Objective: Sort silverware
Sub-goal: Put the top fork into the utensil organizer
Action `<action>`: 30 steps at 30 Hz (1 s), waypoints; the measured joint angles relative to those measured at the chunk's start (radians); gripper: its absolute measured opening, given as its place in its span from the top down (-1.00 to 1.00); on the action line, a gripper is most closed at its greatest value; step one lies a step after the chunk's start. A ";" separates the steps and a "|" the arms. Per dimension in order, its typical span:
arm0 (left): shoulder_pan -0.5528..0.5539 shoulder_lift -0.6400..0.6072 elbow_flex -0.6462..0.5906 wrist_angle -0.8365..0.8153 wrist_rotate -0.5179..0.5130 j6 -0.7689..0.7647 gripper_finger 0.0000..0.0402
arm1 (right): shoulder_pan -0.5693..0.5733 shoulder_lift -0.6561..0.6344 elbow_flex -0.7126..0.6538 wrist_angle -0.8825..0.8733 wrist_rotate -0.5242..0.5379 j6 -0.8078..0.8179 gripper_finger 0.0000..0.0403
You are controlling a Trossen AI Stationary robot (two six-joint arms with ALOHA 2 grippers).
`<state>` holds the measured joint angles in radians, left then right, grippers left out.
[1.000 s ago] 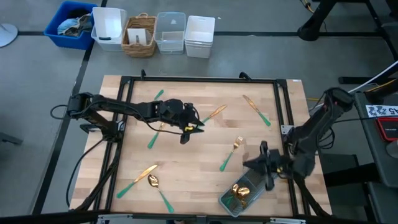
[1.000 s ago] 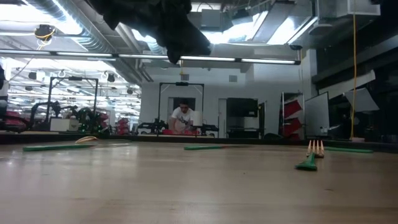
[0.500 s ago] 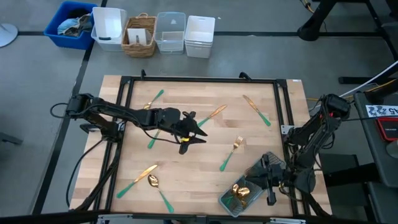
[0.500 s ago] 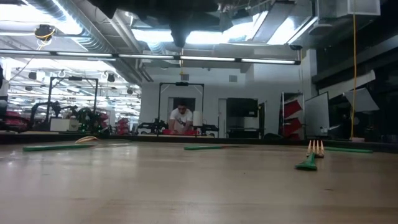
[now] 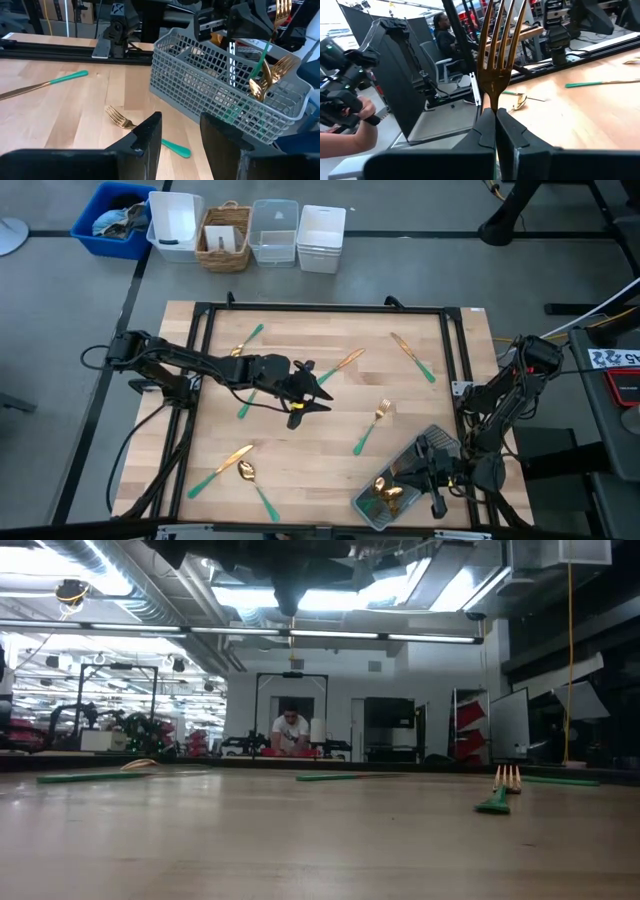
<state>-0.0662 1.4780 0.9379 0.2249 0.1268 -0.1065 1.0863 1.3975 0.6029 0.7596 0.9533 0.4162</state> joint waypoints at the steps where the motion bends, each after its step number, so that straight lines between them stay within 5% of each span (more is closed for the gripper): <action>1: 0.000 0.000 0.000 0.000 0.000 0.001 0.37 | 0.000 0.000 0.000 -0.001 -0.003 -0.001 1.00; 30: 0.000 0.000 0.000 -0.006 0.000 0.013 0.37 | 0.000 0.002 -0.003 -0.083 -0.031 -0.002 0.85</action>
<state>-0.0658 1.4780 0.9379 0.2192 0.1265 -0.0937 1.0863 1.3998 0.5999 0.6762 0.9221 0.4145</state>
